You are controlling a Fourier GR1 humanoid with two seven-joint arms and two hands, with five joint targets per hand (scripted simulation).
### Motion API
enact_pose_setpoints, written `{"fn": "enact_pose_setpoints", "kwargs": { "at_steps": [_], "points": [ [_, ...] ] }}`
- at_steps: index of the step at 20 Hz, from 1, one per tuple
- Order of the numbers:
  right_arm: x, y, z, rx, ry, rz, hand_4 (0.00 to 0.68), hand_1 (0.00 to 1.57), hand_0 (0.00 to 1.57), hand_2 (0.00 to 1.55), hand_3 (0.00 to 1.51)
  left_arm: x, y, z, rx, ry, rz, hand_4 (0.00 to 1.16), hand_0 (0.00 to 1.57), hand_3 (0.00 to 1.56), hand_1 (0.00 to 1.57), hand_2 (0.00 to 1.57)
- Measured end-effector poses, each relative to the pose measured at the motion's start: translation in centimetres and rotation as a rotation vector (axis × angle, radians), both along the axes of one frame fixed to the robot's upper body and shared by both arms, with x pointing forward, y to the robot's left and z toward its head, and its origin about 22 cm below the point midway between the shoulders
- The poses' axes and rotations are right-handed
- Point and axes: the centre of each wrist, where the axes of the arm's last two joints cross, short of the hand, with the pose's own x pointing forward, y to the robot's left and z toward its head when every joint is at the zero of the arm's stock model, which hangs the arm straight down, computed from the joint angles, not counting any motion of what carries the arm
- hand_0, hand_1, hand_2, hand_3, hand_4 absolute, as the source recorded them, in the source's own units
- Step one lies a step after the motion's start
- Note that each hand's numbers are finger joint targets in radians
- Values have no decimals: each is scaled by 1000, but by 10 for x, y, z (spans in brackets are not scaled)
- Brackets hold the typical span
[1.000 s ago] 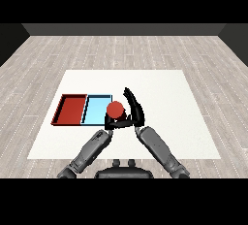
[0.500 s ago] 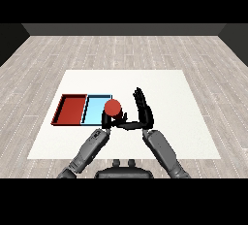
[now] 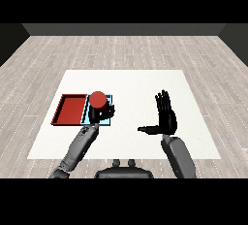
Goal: Pick the red can and put it in the red box
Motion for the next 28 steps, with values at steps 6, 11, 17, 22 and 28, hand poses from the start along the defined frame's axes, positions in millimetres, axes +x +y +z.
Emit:
{"fn": "enact_pose_setpoints", "kwargs": {
  "at_steps": [6,11,17,22,28],
  "points": [
    [-17,-39,-18,-7,48,-70,0,0,0,0,0,15,57,18,92,19,116,1109,1571,1486,1571,1571],
    [-21,-56,-32,-3,82,-102,0,0,0,0,0,22,120,23,238,100,219,1112,1571,1471,1571,1540],
    [-15,-60,-44,-4,109,-126,0,0,0,0,0,29,186,-1,389,328,346,1051,1571,1473,1571,1549],
    [-8,-60,-50,-4,116,-128,0,0,0,0,0,32,222,-27,493,554,442,922,1232,1068,1232,1150],
    [2,-59,-59,-16,119,-135,0,0,0,0,0,25,247,-54,581,793,490,724,963,0,963,914]
  ]
}}
